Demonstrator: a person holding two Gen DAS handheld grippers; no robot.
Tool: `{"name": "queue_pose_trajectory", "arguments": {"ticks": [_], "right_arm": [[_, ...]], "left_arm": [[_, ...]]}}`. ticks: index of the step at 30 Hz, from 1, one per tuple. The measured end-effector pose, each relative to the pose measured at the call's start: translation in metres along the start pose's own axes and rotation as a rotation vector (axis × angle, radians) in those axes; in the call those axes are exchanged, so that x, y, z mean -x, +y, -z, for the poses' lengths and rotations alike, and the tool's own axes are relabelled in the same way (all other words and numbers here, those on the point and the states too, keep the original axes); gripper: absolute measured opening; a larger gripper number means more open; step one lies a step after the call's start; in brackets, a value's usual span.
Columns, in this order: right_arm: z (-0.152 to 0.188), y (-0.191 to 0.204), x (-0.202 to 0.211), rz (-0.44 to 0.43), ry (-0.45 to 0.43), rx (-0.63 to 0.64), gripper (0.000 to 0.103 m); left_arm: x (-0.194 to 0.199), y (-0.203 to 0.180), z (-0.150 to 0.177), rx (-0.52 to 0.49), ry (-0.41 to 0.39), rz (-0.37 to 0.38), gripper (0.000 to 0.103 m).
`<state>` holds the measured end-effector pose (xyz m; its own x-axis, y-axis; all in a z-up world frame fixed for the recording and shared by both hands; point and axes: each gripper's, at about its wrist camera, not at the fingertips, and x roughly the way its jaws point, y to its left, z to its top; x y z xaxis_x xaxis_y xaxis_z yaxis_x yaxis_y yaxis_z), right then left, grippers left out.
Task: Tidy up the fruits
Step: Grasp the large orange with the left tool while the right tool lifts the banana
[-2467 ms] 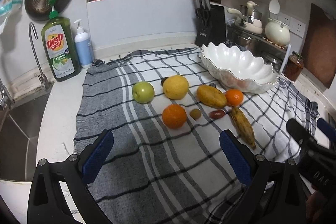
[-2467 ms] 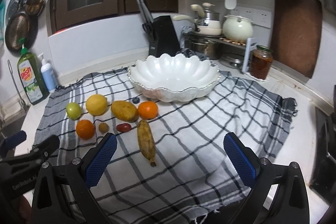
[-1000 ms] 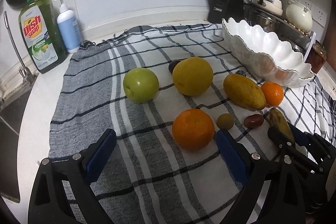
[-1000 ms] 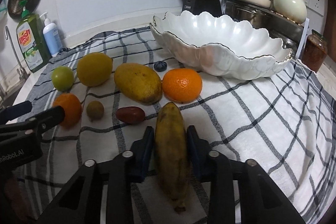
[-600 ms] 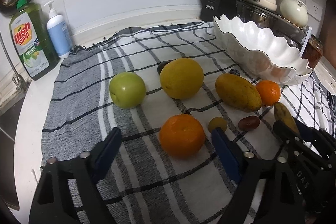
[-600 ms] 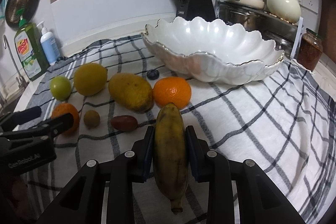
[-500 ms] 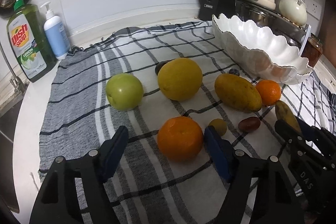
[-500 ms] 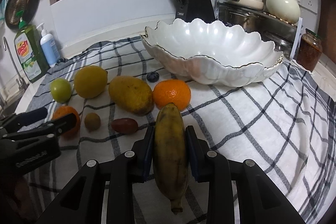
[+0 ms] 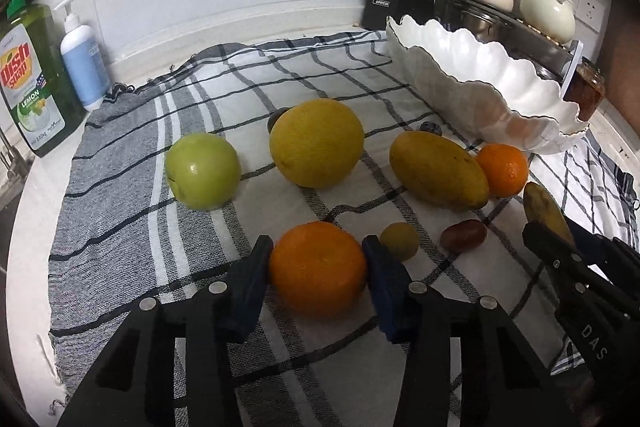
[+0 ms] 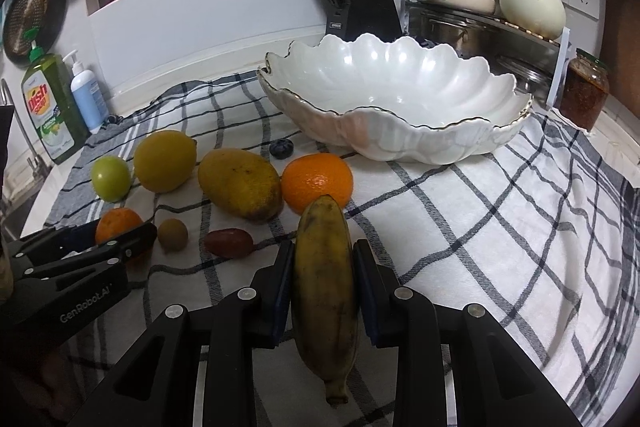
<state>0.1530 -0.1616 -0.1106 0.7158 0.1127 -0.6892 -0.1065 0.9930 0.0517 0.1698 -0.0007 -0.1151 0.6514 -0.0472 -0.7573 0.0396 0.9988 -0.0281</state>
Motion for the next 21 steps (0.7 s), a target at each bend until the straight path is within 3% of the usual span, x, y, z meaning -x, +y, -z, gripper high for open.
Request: {"name": "queue_pose_trajectory", "arguments": {"ticks": [21], "right_arm": [[-0.023, -0.01, 0.056, -0.02, -0.093, -0.038, 0.031]], "left_arm": [[0.063, -0.012, -0.019, -0.034, -0.084, 0.026, 0.044]]}}
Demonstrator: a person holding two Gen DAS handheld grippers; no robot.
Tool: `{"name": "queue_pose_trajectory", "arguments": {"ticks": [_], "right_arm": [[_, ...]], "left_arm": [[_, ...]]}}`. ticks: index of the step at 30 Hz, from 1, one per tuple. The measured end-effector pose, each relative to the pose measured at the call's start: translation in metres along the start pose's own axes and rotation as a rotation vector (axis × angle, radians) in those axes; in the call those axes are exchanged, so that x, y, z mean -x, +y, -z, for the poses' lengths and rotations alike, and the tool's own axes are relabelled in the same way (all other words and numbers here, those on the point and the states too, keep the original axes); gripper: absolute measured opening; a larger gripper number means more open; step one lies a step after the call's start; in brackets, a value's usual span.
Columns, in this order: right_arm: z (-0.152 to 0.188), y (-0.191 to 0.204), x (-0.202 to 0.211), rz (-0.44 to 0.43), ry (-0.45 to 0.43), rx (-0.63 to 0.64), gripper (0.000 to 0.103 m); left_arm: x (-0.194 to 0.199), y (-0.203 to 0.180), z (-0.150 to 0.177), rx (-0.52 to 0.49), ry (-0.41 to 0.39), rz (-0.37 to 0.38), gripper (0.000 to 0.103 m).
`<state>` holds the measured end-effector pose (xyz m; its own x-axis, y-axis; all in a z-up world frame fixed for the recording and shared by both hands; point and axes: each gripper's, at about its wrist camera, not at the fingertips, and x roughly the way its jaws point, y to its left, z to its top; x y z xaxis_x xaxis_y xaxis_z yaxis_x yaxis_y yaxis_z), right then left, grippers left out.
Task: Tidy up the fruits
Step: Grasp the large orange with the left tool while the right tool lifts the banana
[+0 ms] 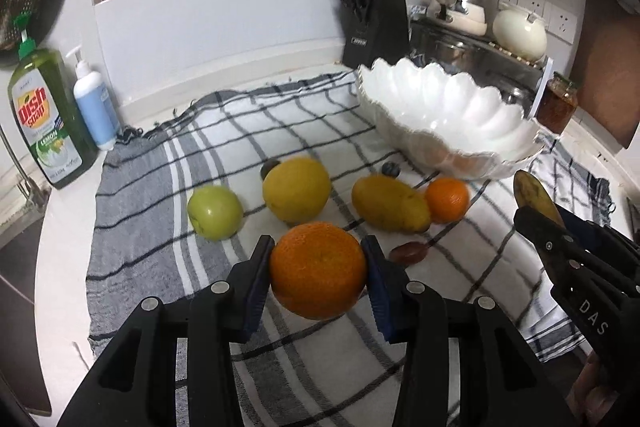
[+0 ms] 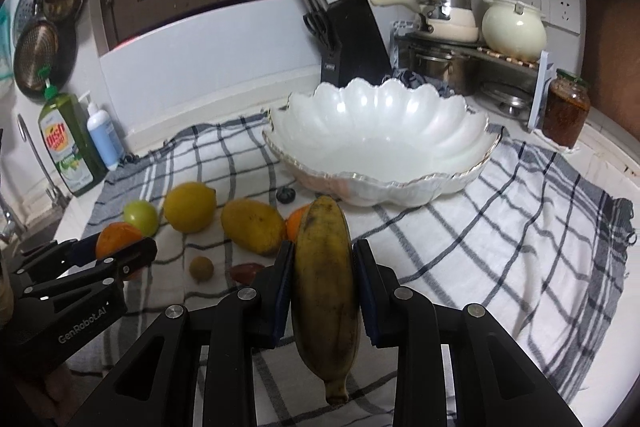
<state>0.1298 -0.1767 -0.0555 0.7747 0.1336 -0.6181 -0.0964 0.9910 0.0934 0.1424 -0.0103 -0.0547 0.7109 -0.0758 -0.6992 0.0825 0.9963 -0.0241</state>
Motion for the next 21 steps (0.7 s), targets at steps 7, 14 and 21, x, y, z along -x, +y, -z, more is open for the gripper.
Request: {"name": "queue_pose_trajectory", "arguments": {"ticks": [7, 14, 21], "right_arm": [[-0.019, -0.014, 0.017, 0.018, -0.043, -0.021, 0.031], [-0.035, -0.032, 0.02, 0.046, -0.069, -0.039, 0.031], [-0.054, -0.051, 0.019, 0.072, -0.099, -0.049, 0.031]], "left_arm": [[0.014, -0.016, -0.022, -0.024, -0.038, 0.029, 0.044], [0.019, -0.034, -0.045, -0.048, -0.072, 0.049, 0.044], [0.014, -0.05, -0.067, -0.075, -0.095, 0.079, 0.044]]}}
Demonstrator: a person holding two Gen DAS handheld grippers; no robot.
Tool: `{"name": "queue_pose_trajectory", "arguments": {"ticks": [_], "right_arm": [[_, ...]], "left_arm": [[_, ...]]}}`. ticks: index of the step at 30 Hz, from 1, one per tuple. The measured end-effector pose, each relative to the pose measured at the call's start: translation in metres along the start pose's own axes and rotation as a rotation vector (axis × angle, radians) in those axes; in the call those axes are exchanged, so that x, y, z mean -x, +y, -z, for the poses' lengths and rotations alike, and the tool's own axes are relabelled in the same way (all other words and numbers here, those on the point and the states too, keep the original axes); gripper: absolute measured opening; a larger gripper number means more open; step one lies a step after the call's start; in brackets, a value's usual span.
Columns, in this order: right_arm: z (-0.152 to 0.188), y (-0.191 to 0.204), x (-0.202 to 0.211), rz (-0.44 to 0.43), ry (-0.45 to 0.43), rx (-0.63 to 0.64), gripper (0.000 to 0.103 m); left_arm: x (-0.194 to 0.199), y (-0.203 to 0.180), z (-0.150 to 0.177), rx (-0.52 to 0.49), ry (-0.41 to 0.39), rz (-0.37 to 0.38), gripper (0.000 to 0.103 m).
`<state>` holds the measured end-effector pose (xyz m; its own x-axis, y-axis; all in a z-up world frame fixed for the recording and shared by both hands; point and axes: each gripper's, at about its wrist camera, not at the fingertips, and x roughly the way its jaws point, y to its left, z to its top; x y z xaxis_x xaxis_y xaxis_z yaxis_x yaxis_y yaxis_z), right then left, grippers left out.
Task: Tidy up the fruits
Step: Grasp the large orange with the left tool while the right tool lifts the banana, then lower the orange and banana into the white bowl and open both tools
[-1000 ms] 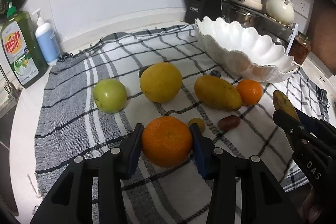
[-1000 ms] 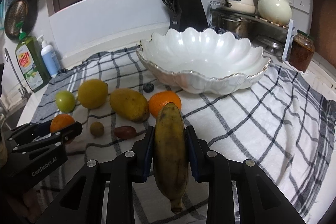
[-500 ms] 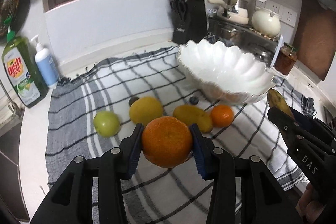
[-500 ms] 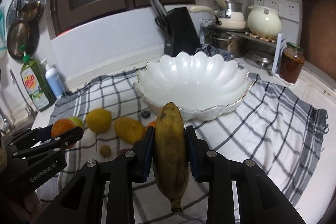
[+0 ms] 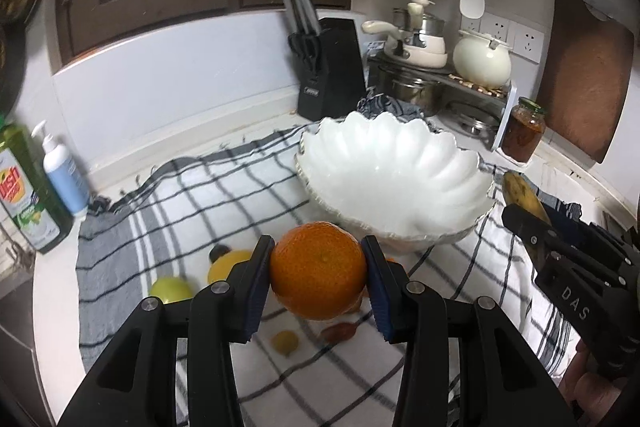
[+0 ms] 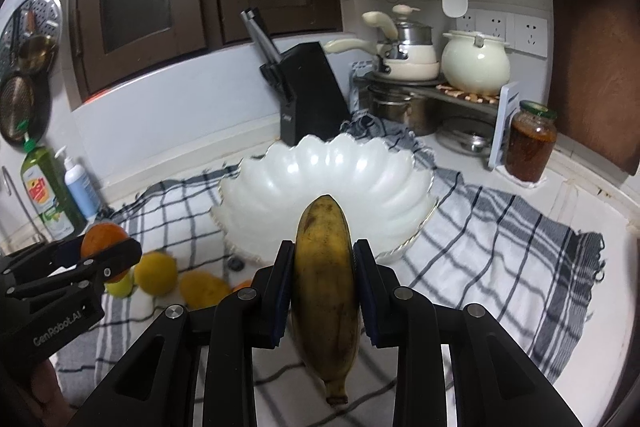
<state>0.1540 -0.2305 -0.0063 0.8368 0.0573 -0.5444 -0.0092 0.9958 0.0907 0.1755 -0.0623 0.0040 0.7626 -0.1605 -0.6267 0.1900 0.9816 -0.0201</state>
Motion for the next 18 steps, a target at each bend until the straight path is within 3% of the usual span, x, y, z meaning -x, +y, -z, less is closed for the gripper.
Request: {"name": "queue_pose_trajectory", "arguments": {"ticks": [12, 18], "right_arm": [[-0.055, -0.021, -0.024, 0.074, -0.076, 0.041, 0.031], [-0.074, -0.03, -0.052, 0.087, -0.067, 0.046, 0.031]], "left_arm": [[-0.035, -0.013, -0.049, -0.038, -0.042, 0.004, 0.044], [-0.06, -0.014, -0.07, -0.044, -0.058, -0.017, 0.044]]}}
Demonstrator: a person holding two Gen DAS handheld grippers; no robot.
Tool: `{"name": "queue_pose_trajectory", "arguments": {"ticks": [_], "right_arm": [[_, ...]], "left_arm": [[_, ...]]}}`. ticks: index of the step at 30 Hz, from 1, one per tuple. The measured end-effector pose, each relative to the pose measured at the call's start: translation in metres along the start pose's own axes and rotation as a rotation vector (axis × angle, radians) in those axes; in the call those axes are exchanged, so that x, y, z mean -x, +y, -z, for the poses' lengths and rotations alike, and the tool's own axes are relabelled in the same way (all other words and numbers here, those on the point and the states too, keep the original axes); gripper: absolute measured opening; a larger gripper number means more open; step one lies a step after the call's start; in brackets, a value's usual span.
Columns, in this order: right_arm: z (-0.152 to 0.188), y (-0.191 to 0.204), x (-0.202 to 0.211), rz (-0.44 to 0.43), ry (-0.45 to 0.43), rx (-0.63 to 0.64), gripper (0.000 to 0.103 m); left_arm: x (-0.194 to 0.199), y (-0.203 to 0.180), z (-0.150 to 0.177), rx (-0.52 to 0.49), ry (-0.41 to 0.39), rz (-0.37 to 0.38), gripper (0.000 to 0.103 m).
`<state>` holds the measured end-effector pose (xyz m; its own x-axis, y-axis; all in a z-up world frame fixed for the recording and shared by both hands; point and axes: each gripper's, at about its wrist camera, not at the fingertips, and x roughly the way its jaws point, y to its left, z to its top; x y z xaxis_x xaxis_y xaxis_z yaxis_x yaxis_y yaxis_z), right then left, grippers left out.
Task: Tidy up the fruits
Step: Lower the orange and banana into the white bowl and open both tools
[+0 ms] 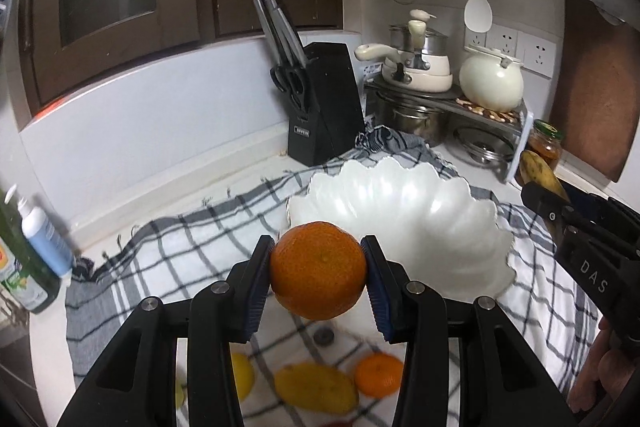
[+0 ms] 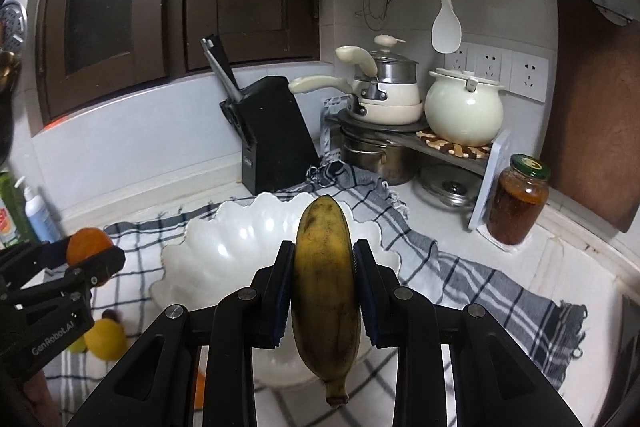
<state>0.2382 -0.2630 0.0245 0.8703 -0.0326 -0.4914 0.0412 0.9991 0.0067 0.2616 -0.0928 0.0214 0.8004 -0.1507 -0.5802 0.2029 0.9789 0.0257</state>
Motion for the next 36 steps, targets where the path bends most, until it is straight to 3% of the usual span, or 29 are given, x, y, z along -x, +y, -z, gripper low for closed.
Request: {"name": "queue_pose_trajectory", "arguments": {"ticks": [10, 17, 30, 32, 33, 35, 36], "right_arm": [[-0.012, -0.01, -0.055, 0.024, 0.064, -0.008, 0.031], [-0.006, -0.019, -0.093, 0.032, 0.141, -0.042, 0.031], [0.01, -0.027, -0.125, 0.038, 0.236, -0.059, 0.031], [0.009, -0.026, -0.122, 0.044, 0.222, -0.05, 0.038], [0.008, -0.025, -0.12, 0.049, 0.217, -0.046, 0.042], [0.005, -0.025, -0.115, 0.062, 0.202, -0.045, 0.061], [0.004, -0.024, -0.113, 0.072, 0.191, -0.045, 0.066]], "left_arm": [[-0.061, -0.003, -0.02, 0.024, 0.051, 0.012, 0.044], [-0.096, -0.005, -0.018, 0.039, 0.102, 0.006, 0.044], [-0.125, -0.01, -0.006, 0.039, 0.185, 0.0, 0.045], [-0.126, -0.011, -0.006, 0.036, 0.193, 0.002, 0.047], [-0.125, -0.011, -0.006, 0.036, 0.188, -0.001, 0.053], [-0.12, -0.01, -0.007, 0.038, 0.168, -0.016, 0.064], [-0.117, -0.009, -0.009, 0.041, 0.161, -0.018, 0.068]]}}
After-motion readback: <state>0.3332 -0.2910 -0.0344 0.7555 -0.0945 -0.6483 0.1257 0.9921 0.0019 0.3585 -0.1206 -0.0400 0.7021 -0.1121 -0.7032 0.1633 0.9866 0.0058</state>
